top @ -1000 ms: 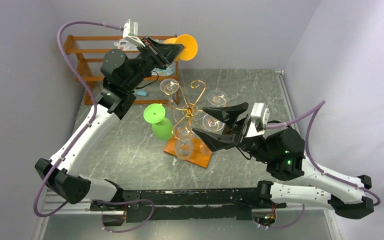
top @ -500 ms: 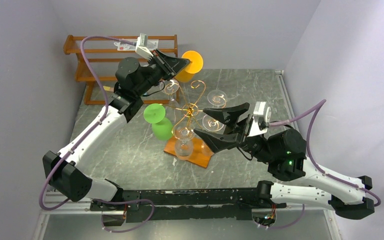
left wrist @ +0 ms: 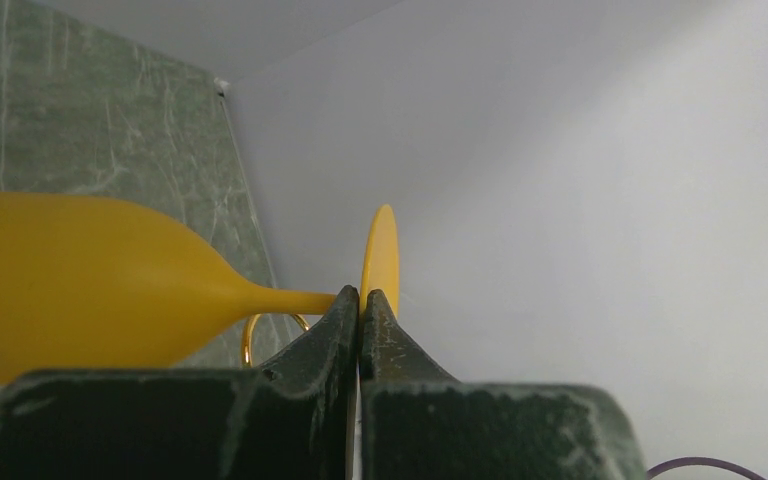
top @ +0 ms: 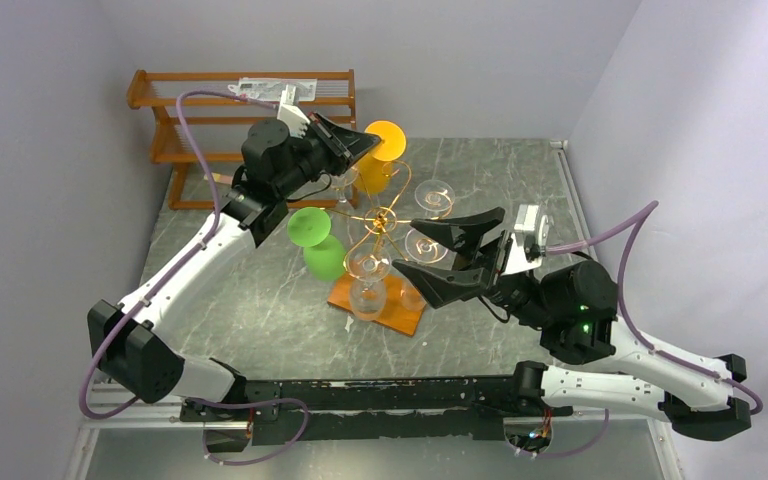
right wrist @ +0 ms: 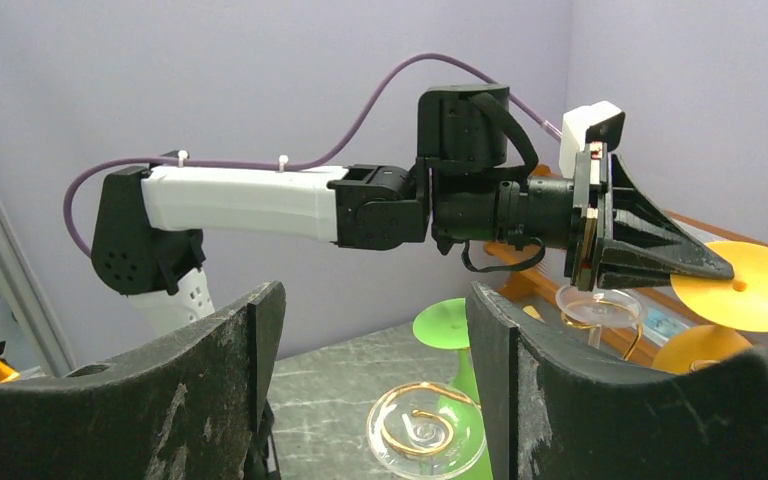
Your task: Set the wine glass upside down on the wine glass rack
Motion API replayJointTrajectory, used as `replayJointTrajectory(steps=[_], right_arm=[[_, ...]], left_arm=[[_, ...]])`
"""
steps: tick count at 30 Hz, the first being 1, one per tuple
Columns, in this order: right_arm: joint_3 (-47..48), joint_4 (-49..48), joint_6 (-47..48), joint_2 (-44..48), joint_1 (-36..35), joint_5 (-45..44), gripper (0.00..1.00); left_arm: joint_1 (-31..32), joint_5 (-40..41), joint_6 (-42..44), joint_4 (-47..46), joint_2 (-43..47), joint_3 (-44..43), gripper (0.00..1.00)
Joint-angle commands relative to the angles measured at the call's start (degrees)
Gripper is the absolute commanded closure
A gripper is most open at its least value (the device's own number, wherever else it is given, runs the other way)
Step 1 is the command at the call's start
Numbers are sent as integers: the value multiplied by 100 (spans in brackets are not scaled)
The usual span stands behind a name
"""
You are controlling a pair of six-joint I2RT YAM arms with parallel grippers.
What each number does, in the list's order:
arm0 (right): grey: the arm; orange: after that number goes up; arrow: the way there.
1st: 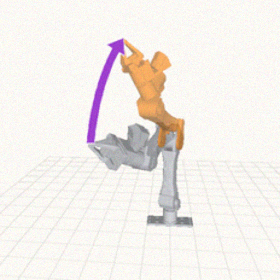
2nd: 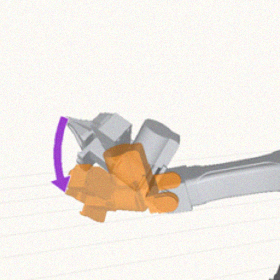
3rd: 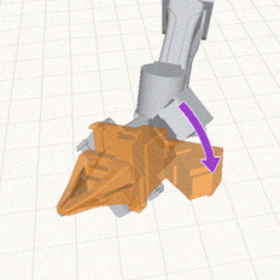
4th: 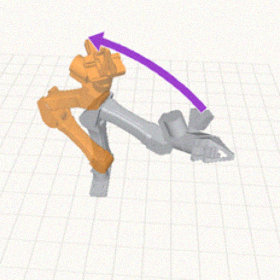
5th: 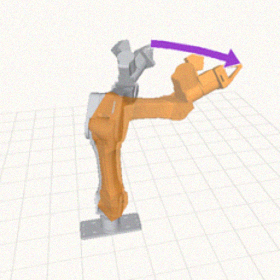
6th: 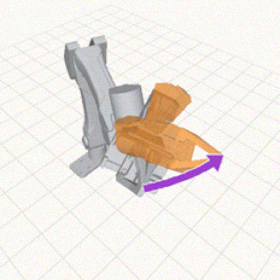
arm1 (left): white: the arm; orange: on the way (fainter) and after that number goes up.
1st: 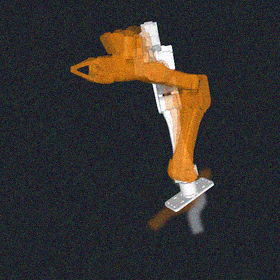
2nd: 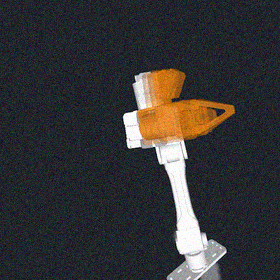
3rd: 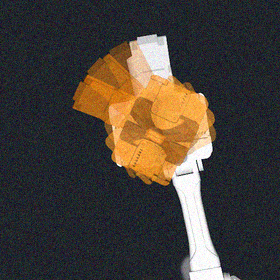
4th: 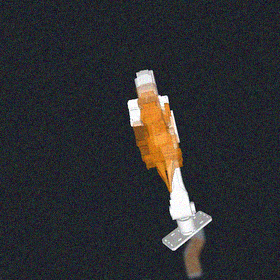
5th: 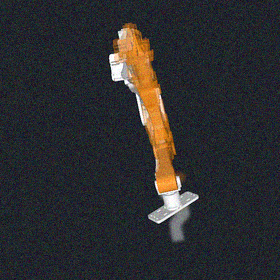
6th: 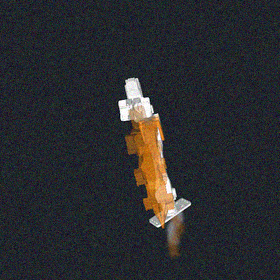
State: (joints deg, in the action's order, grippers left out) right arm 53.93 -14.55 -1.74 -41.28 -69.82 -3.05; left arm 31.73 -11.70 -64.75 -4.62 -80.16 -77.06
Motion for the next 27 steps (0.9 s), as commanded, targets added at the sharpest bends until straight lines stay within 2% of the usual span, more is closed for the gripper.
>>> replayJointTrajectory(steps=[1, 6, 14, 27], right_arm=[[-69, 121, -46, 131, -7, -72, 30], [-121, 82, -55, 166, -5, -121, 30], [-105, 80, 59, 72, -12, -192, 30], [-229, -103, 3, 56, -10, -159, 30]], left_arm=[[43, -145, -362, -34, 102, 114, 95], [41, -47, -600, -142, 282, 304, 95], [38, 290, -440, 525, 484, 147, 95], [43, -48, -284, 1007, 527, 75, 95]])
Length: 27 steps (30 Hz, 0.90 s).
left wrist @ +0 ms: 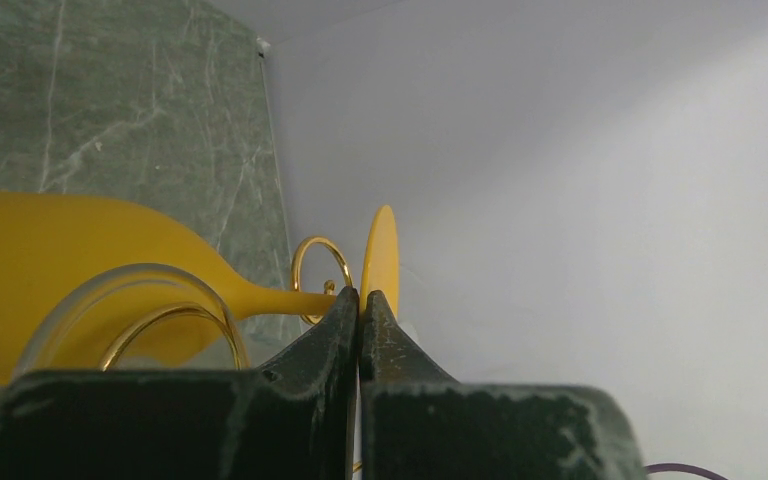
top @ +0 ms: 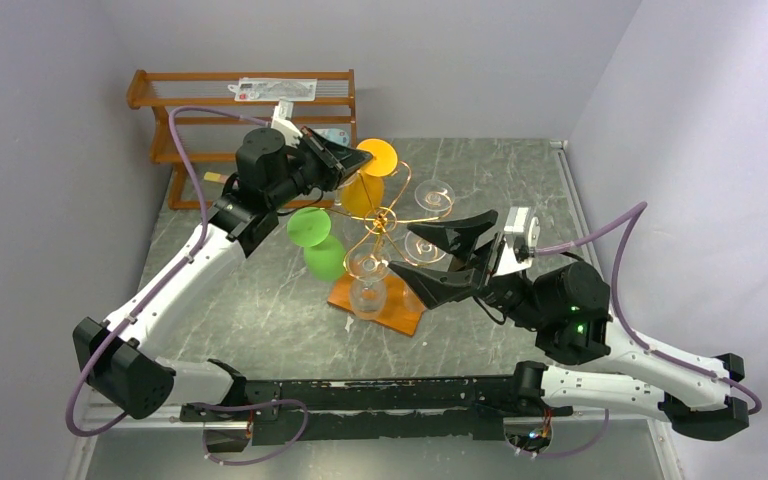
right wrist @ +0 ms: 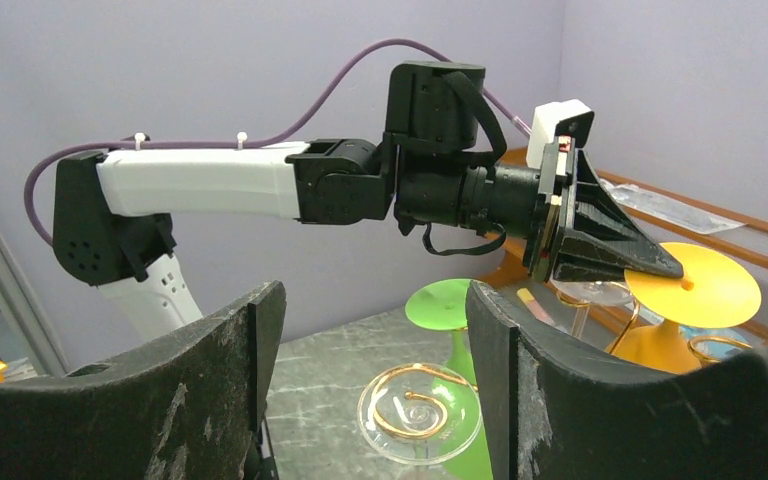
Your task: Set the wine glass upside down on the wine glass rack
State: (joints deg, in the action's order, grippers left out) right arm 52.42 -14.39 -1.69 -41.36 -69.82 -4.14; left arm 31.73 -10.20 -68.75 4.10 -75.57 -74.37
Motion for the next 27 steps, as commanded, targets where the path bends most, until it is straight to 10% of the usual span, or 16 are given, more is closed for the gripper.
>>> replayJointTrajectory(steps=[1, 27], right_arm=[[-80, -117, -6, 74, -9, -50, 30], [-206, -111, -40, 220, -6, -116, 30]], left_arm=[[37, -257, 107, 101, 61, -177, 95], [463, -750, 300, -71, -572, -745, 95]])
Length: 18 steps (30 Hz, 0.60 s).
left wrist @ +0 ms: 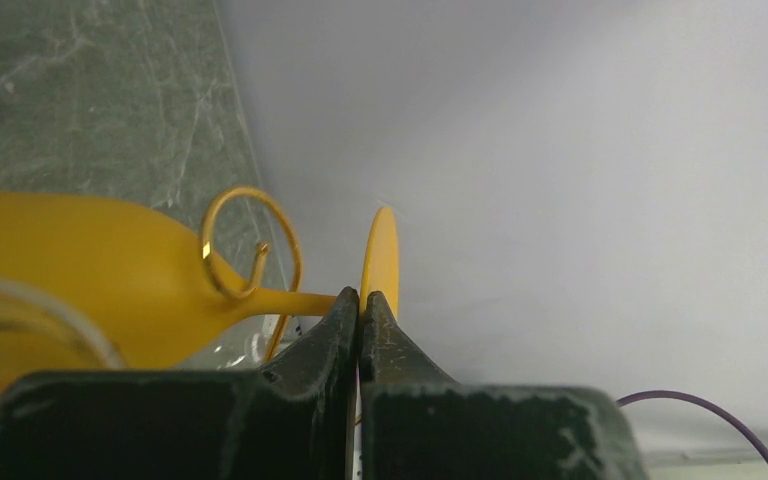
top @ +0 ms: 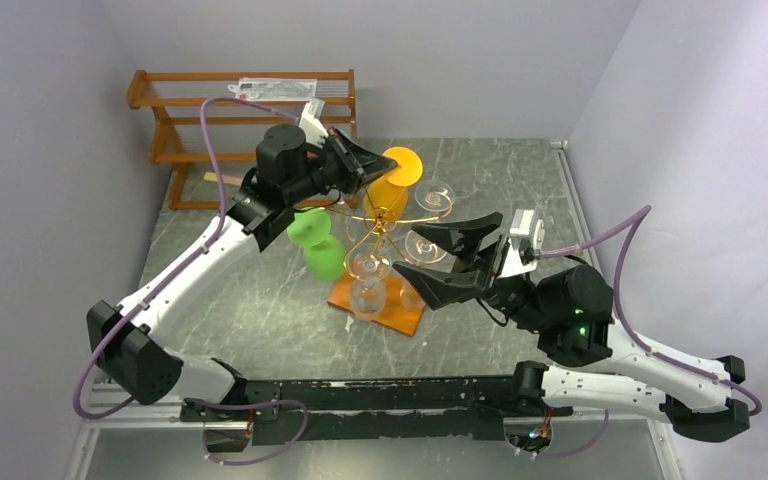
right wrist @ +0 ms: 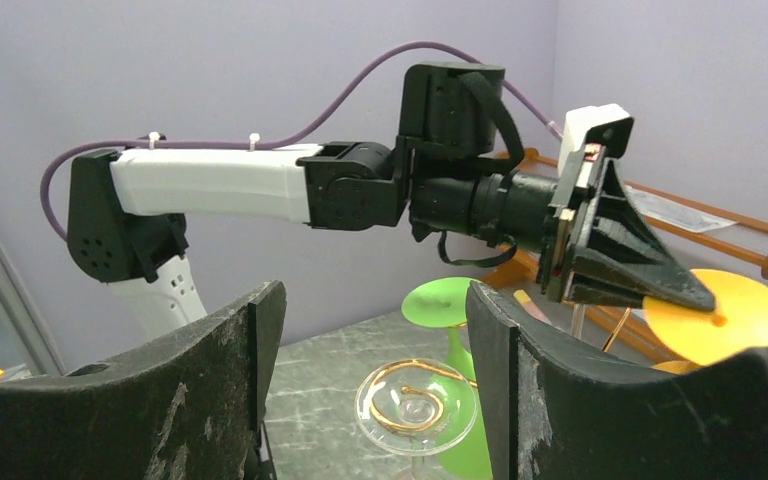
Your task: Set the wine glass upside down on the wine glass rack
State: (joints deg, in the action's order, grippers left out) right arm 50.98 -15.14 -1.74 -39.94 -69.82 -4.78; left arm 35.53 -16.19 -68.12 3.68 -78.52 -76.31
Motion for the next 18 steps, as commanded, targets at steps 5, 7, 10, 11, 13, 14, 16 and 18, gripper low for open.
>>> replayJointTrajectory(steps=[5, 7, 10, 11, 13, 14, 16, 18], right_arm=[[-117, -112, -35, 94, -5, -77, 30], [-127, -153, -33, 79, -7, -63, 30], [-103, -131, -15, 43, -5, -53, 30], [-93, -110, -15, 33, -9, -57, 30], [-72, -80, -10, 28, -7, -63, 30], [-71, -78, -11, 30, -4, -67, 30], [-62, -64, -17, 39, -8, -76, 30], [-49, -45, -18, 55, -5, -70, 30]], left_arm=[[86, 37, 363, 202, -515, -937, 95], [86, 11, 367, 226, -637, -1057, 95], [81, 47, 413, 308, -778, -1210, 95], [83, 97, 437, 338, -801, -1244, 95], [85, 259, 486, 367, -805, -1290, 95], [86, 318, 503, 388, -805, -1316, 95], [86, 471, 561, 479, -822, -1392, 95], [84, 612, 649, 564, -844, -1463, 95]])
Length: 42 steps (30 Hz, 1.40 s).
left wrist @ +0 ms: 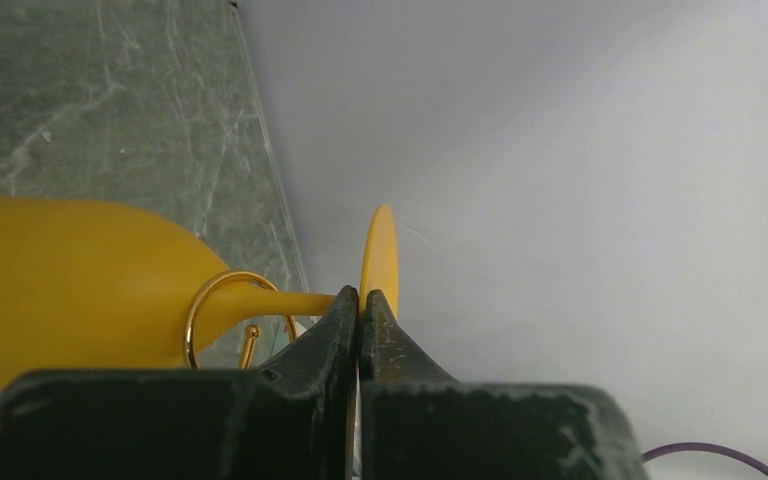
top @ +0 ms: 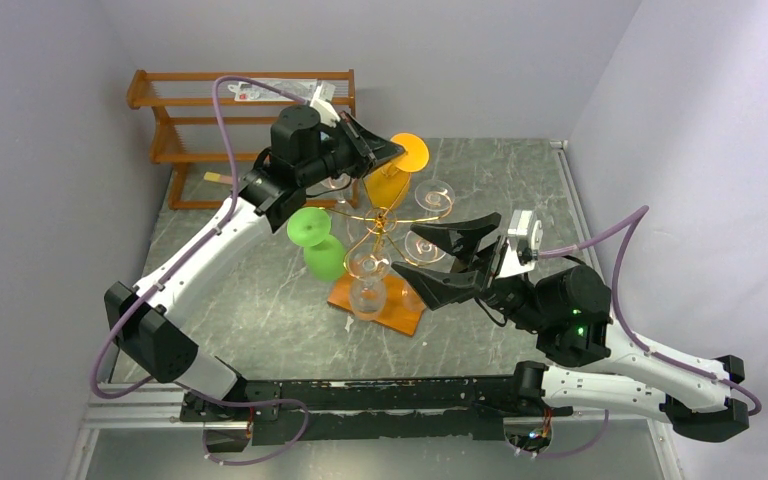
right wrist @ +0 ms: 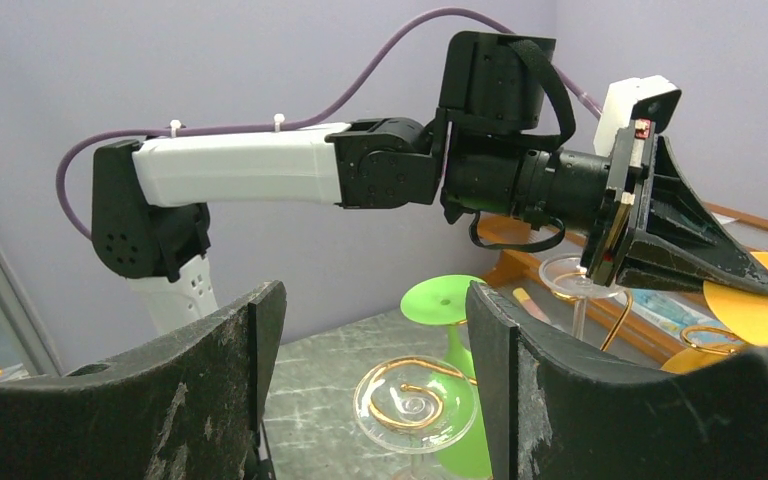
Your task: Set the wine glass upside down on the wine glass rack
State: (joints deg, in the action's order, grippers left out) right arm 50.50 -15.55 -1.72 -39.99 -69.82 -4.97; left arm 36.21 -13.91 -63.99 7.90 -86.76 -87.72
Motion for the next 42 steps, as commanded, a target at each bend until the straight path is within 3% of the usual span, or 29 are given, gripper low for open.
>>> replayJointTrajectory(steps=[1, 14, 28, 37, 42], right_arm=[[5, 7, -19, 68, -5, -63, 30], [47, 34, -3, 6, -6, -66, 30], [47, 43, -28, 0, -8, -77, 30], [61, 46, -57, -1, -8, -74, 30], [179, 238, -101, 46, -6, -155, 31]], left_arm=[[18, 430, 265, 213, -35, -355, 95], [9, 1567, 1479, 1036, 233, -495, 95], [9, 1643, 1831, 1338, 157, -667, 76], [9, 1777, 2097, 1651, 333, -738, 73], [9, 1671, 2553, 1894, 509, -901, 66]])
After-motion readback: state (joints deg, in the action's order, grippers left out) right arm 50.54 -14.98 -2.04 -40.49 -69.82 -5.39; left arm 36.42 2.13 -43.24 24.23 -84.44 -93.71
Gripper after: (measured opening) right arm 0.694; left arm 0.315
